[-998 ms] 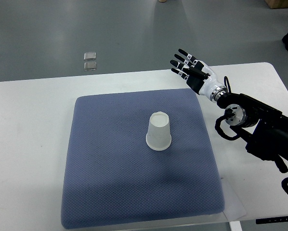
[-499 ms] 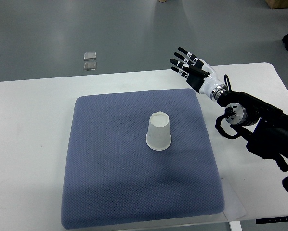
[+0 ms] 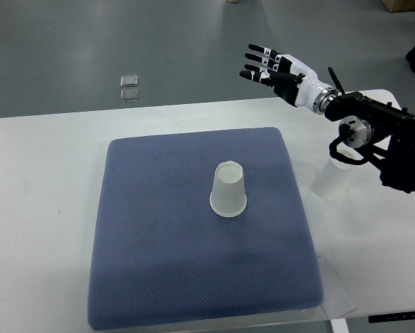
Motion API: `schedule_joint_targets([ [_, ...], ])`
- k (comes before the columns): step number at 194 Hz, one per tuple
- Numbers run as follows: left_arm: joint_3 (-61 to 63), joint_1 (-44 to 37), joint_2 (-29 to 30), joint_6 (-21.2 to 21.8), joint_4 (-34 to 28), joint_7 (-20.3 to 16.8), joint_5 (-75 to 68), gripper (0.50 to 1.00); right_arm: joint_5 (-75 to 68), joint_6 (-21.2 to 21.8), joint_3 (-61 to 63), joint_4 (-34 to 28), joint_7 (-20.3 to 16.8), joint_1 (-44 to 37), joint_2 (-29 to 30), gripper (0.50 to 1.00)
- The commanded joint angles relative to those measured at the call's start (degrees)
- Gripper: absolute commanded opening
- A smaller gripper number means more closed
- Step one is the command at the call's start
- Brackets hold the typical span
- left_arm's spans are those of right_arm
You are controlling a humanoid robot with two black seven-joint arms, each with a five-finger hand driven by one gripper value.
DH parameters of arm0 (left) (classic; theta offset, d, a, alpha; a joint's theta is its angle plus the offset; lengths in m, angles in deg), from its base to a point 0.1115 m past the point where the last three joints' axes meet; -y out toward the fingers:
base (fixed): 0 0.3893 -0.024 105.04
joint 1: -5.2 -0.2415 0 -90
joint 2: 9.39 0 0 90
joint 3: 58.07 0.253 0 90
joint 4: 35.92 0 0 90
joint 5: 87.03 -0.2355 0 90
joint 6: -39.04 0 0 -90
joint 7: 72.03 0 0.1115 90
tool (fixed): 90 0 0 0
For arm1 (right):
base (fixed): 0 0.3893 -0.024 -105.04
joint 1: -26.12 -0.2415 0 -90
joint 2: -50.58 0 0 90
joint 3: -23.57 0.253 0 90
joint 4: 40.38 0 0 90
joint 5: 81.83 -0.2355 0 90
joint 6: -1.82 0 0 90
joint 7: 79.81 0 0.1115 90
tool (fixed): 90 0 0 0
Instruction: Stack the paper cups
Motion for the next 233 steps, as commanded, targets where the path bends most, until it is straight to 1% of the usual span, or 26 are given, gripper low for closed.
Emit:
schedule_joint_targets([
  [1,0.0,0.0,0.0,-0.01,-0.07,0.0,0.0,1.0,-0.02,0.89,-9.39,-0.2,-0.06,-5.35,-3.14,0.917],
  [27,0.0,0.0,0.0,-0.01,0.02,0.0,0.0,1.0,0.33,2.91,-23.28,-2.49,-0.06,-13.79,-6.92,0.917],
  [48,0.0,0.0,0.0,-0.01,-0.07,0.0,0.0,1.0,2.0,3.26,-33.58,-4.95,-0.06,-20.04,-8.94,0.917],
  [59,0.0,0.09,0.0,-0.01,-0.07,0.0,0.0,1.0,5.69,3.53,-37.97,-5.74,-0.06,-23.2,-9.47,0.917],
  [73,0.0,0.0,0.0,-0.01,-0.07,0.0,0.0,1.0,13.25,4.93,-42.36,-7.59,-0.06,-27.51,-10.61,0.917],
  [88,0.0,0.0,0.0,-0.01,-0.07,0.0,0.0,1.0,21.33,6.6,-45.35,-11.8,-0.15,-32.6,-12.37,0.917],
  [101,0.0,0.0,0.0,-0.01,-0.07,0.0,0.0,1.0,25.55,7.39,-48.95,-14.96,-0.24,-36.55,-13.16,0.917],
  [130,0.0,0.09,0.0,-0.01,-0.07,0.0,0.0,1.0,28.37,9.68,-60.82,-20.15,-1.91,-46.58,-11.31,0.917],
  [147,0.0,0.0,0.0,-0.01,-0.07,0.0,0.0,1.0,28.37,11.7,-66.01,-23.58,-3.14,-52.12,-8.24,0.917],
  [166,0.0,0.0,0.0,-0.01,-0.07,0.0,0.0,1.0,28.37,15.74,-71.01,-27.8,-6.04,-58.62,-6.4,0.917],
  [190,0.0,0.09,0.0,-0.01,-0.07,0.0,0.0,1.0,28.37,19.96,-75.85,-32.1,-7.8,-64.24,-4.55,0.917],
  [233,0.0,0.0,0.0,-0.01,-0.07,0.0,0.0,1.0,28.19,20.07,-82.71,-39.58,-10.17,-72.77,-4.81,0.917],
])
